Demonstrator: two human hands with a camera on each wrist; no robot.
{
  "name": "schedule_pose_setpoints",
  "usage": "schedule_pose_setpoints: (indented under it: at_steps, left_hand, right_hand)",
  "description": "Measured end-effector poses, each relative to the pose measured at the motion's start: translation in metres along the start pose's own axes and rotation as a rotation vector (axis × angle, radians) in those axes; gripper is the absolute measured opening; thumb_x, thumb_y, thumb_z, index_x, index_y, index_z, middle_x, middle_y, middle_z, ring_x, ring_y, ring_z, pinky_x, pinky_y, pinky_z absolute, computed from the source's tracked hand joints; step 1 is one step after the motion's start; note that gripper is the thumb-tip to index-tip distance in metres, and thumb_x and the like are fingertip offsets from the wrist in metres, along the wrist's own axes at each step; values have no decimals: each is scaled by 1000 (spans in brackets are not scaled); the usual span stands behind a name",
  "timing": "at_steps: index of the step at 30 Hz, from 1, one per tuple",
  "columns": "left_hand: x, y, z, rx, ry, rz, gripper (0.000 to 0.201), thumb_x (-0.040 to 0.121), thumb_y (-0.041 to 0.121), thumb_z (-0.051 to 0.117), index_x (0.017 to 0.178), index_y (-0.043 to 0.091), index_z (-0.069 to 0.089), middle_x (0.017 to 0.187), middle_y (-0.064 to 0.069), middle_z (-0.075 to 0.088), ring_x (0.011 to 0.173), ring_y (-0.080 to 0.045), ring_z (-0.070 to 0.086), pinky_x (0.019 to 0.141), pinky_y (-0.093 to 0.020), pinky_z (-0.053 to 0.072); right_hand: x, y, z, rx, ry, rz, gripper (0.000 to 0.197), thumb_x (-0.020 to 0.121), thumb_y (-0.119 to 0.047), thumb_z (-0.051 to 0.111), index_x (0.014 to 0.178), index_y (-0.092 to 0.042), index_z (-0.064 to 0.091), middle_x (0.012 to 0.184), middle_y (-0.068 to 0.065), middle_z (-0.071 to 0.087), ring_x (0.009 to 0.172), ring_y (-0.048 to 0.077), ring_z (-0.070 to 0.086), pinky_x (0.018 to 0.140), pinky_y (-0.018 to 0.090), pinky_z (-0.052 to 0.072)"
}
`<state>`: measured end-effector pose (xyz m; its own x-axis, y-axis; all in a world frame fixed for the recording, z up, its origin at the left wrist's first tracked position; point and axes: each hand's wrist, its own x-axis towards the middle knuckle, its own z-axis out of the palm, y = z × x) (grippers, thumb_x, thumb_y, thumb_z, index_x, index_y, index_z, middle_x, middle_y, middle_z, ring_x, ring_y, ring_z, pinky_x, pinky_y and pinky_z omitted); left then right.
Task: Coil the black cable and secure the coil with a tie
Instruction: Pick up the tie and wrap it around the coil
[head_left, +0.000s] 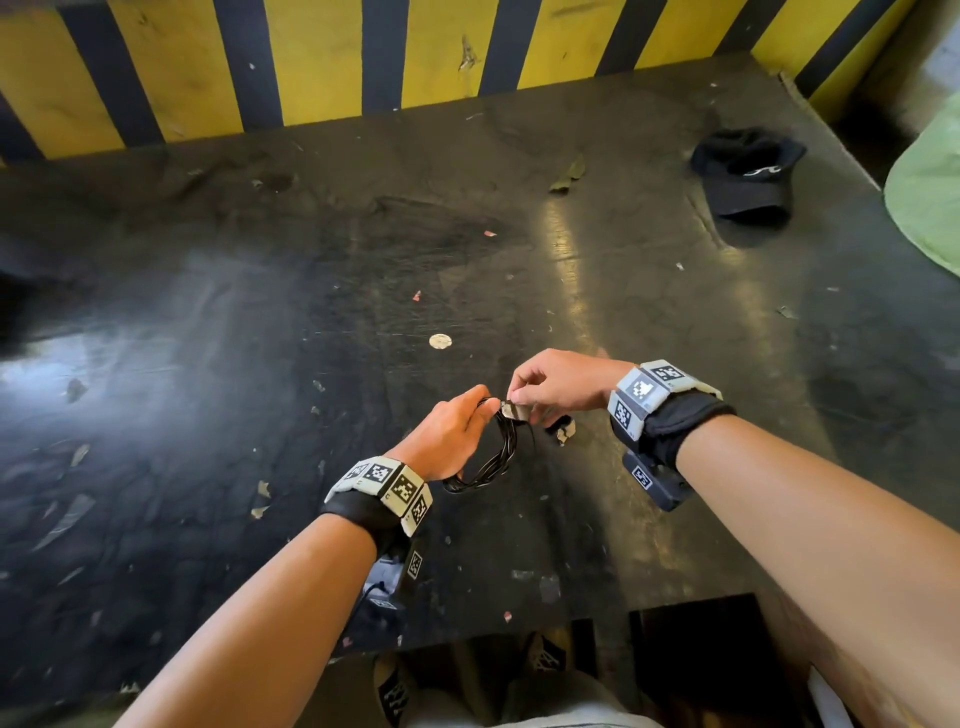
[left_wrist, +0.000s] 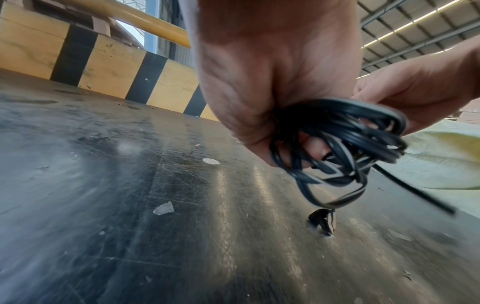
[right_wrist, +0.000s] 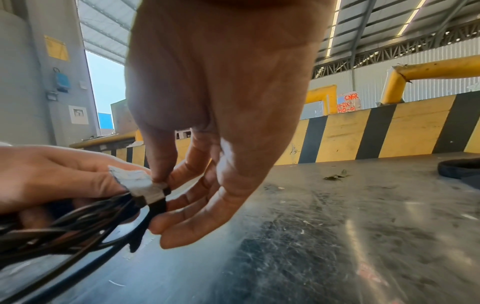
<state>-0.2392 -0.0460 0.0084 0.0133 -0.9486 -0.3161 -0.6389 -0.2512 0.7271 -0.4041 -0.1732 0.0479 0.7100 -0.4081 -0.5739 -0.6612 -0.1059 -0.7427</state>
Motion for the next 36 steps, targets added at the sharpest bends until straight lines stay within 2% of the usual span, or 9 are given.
schedule_pose_setpoints:
  at_steps: [3,8,11,15,19,22,25,30,36]
  left_hand:
    - [-4,-2,-1,-6,-4,-9,32,109,39,34,93,15,46,66,-2,51,51,-13,44,51,-34,41]
    - [-12,-3,-1,1,26,-8,33,109,42,35,96,14,48,69,-4,54,55,-17,48,55,-45,45]
    - [-17,-3,-1,-22,46,-13,33,109,41,35,94,15,48,68,-3,53,55,-17,48,57,-50,48]
    - [-22,-3,1,-68,61,-10,30,109,40,36,84,25,43,66,2,48,49,-9,43,50,-37,45]
    - [-25,-3,4,-101,56,-6,29,110,37,35,84,26,43,66,3,46,42,-4,39,44,-23,37]
    - [-28,-1,7,-101,72,0,29,110,36,36,83,25,42,65,4,47,43,-4,40,45,-22,35]
    - [-29,0,9,-56,112,15,29,110,35,36,83,24,42,68,3,51,52,-8,41,47,-21,35]
    - [-31,1,13,-55,160,25,29,110,34,36,88,16,44,69,-1,54,55,-13,42,51,-27,36]
    - [-34,4,18,-70,171,24,27,110,32,37,88,18,44,68,0,54,54,-12,42,51,-27,37]
  right_hand:
    - [-2,1,7,23,51,-40,17,99,-19,61,101,-6,71,91,11,73,85,20,72,84,39,63]
    - [-9,9,23,184,190,-130,20,88,-16,77,101,-2,71,92,19,75,62,5,68,60,19,55]
    - [-9,17,36,292,282,-123,21,85,-20,81,97,-4,73,94,20,77,71,10,73,64,24,59]
    - [-12,24,53,498,353,-95,24,86,-16,79,100,3,74,99,23,77,89,28,75,83,41,63]
    - [-16,28,68,626,358,-78,24,88,-13,76,105,4,74,105,24,76,89,25,74,81,34,64]
    - [-19,29,76,718,349,-70,25,91,-11,73,110,4,72,104,24,76,80,21,75,70,27,64]
    - [-21,29,83,786,333,-72,24,92,-12,72,112,1,71,93,15,77,71,13,74,64,25,61]
    - [-19,32,86,802,279,-43,19,93,-15,71,109,-6,73,98,12,78,80,16,73,82,34,62]
    - [-22,33,88,814,229,-32,12,91,-11,73,102,-8,74,87,4,78,75,10,73,77,27,62]
